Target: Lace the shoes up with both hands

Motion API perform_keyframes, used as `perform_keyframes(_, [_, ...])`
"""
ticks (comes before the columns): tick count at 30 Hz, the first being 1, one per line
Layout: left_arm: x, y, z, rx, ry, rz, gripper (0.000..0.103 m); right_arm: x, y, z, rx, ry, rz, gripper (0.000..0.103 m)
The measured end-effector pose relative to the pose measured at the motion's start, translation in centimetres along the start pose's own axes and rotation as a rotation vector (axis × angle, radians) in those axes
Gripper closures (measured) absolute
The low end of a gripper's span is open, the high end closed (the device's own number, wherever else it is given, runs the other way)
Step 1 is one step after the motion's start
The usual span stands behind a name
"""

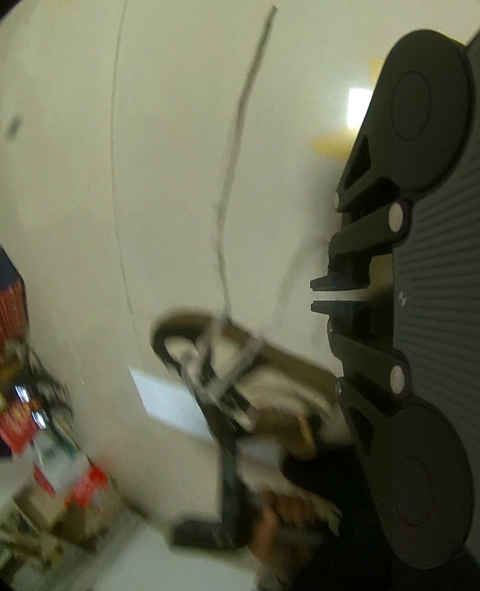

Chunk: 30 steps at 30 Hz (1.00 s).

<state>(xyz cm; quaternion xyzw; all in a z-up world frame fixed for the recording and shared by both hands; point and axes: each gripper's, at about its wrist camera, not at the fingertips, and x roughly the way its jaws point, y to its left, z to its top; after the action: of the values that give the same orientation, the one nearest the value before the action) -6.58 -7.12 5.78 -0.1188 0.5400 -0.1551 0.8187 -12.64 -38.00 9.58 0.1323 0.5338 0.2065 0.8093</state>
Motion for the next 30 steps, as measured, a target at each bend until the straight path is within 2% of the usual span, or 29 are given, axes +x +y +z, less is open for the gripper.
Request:
perform_keyframes(2, [-0.1, -0.2, 0.0, 0.012, -0.002, 0.005, 0.084, 2.2, -0.6, 1.2, 0.143, -0.044, 0.056, 0.095])
perform_keyframes(5, [-0.1, -0.2, -0.1, 0.012, -0.002, 0.005, 0.084, 6.9, -0.5, 2.0, 0.418, -0.015, 0.263, 0.093])
perform_keyframes(6, [-0.1, -0.2, -0.1, 0.01, -0.001, 0.003, 0.084, 8.0, 0.1, 2.4, 0.446, -0.003, 0.281, 0.092])
perform_keyframes(8, [-0.2, -0.2, -0.1, 0.01, -0.001, 0.0, 0.084, 8.8, 2.1, 3.6, 0.387, -0.033, 0.236, 0.082])
perform_keyframes(9, [-0.2, -0.2, -0.1, 0.01, -0.001, -0.001, 0.084, 8.9, 2.7, 4.0, 0.368, -0.041, 0.227, 0.066])
perform_keyframes(10, [-0.2, -0.1, -0.1, 0.004, 0.0, -0.005, 0.084, 9.1, 3.0, 4.4, 0.357, -0.045, 0.226, 0.06])
perform_keyframes(12, [-0.2, 0.2, -0.1, -0.023, 0.005, -0.017, 0.083, 9.5, 3.0, 5.1, 0.376, -0.049, 0.226, 0.06])
perform_keyframes(15, [-0.1, 0.5, -0.2, -0.059, 0.011, -0.033, 0.082, 10.1, 0.9, 5.6, 0.504, -0.043, 0.239, 0.06])
perform_keyframes(17, [-0.1, 0.4, -0.4, -0.063, 0.015, -0.034, 0.082, 10.6, 0.0, 5.7, 0.578, -0.033, 0.255, 0.062])
perform_keyframes(18, [-0.1, 0.3, -0.5, -0.065, 0.017, -0.034, 0.082, 10.7, 0.1, 5.6, 0.586, -0.035, 0.246, 0.066])
perform_keyframes(21, [0.0, 0.4, -0.6, -0.073, 0.017, -0.04, 0.082, 10.7, 1.0, 5.3, 0.59, -0.061, 0.225, 0.099])
perform_keyframes(23, [-0.1, 0.5, -0.6, -0.088, 0.016, -0.049, 0.082, 10.3, 0.9, 5.0, 0.612, -0.119, 0.251, 0.099])
perform_keyframes(26, [0.0, 0.9, -0.6, -0.127, 0.013, -0.073, 0.081, 9.4, 1.3, 5.6, 0.577, -0.226, 0.262, 0.1])
perform_keyframes(30, [1.0, 1.3, -0.5, -0.228, 0.032, -0.159, 0.081, 8.9, 2.9, 7.5, 0.459, -0.276, 0.262, 0.1])
